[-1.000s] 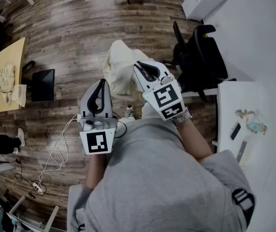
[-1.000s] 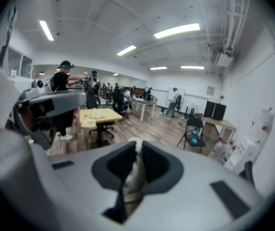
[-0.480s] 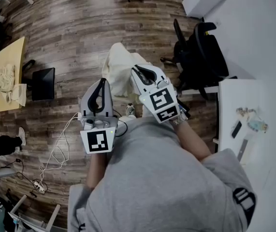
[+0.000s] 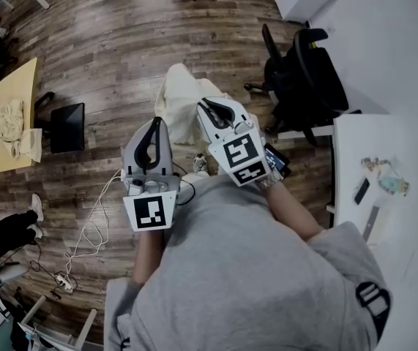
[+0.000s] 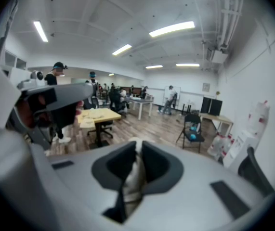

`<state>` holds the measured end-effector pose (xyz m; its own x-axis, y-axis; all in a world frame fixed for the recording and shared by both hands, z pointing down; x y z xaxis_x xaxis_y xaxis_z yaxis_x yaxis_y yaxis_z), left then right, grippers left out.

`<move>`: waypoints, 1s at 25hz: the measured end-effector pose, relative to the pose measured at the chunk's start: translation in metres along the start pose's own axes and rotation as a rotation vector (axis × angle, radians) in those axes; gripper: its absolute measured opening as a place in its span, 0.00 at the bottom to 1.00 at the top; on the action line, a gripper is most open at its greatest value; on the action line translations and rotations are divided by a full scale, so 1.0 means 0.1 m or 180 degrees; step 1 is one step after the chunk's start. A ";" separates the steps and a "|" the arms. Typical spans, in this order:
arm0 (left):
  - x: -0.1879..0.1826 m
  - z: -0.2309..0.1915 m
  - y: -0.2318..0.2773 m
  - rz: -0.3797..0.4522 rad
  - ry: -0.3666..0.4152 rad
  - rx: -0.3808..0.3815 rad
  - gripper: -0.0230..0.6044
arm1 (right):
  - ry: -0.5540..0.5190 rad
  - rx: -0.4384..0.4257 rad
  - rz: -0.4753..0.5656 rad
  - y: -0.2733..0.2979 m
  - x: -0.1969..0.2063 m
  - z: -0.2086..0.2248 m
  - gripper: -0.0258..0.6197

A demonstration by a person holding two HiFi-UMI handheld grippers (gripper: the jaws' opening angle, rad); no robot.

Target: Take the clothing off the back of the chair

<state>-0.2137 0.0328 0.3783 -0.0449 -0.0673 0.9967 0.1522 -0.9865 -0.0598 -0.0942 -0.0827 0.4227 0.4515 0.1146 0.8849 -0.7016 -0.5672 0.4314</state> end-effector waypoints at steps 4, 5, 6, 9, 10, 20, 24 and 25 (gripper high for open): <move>0.00 0.03 0.01 -0.0004 -0.0004 0.0000 0.10 | 0.0004 0.0012 0.0001 -0.02 0.01 0.02 0.13; 0.00 0.03 0.01 -0.0007 -0.0006 -0.0001 0.10 | 0.0003 0.0013 -0.0001 -0.02 0.01 0.02 0.13; 0.00 0.03 0.01 -0.0010 -0.0007 -0.0003 0.10 | 0.0000 0.0012 -0.0001 -0.02 0.01 0.02 0.13; 0.00 0.02 -0.01 -0.0021 -0.0012 -0.0006 0.10 | -0.0007 0.0013 -0.0001 -0.02 0.00 0.02 0.13; 0.01 0.02 -0.01 -0.0024 -0.0012 -0.0009 0.10 | -0.0007 0.0013 -0.0002 -0.01 0.01 0.02 0.13; -0.01 0.02 -0.03 -0.0006 0.0006 -0.0038 0.10 | -0.0011 0.0043 -0.0021 -0.04 0.02 0.08 0.13; 0.00 0.02 -0.04 -0.0004 0.0004 -0.0035 0.10 | -0.0013 0.0069 -0.0026 -0.05 0.03 0.09 0.13; 0.00 0.02 -0.05 -0.0001 0.0007 -0.0035 0.10 | -0.0014 0.0076 -0.0026 -0.05 0.03 0.09 0.13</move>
<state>-0.2122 0.0380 0.3789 -0.0470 -0.0672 0.9966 0.1413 -0.9881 -0.0600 -0.0844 -0.0871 0.4222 0.4596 0.1156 0.8806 -0.6846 -0.5855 0.4342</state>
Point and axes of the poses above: the fingertips, and each gripper's own axes: y forward along the fingers, z to its right, x out of its underside, the point moved 8 cm from there along -y, backward along the fingers, and after that the axes turned 10 degrees about x, right-handed, at the moved point
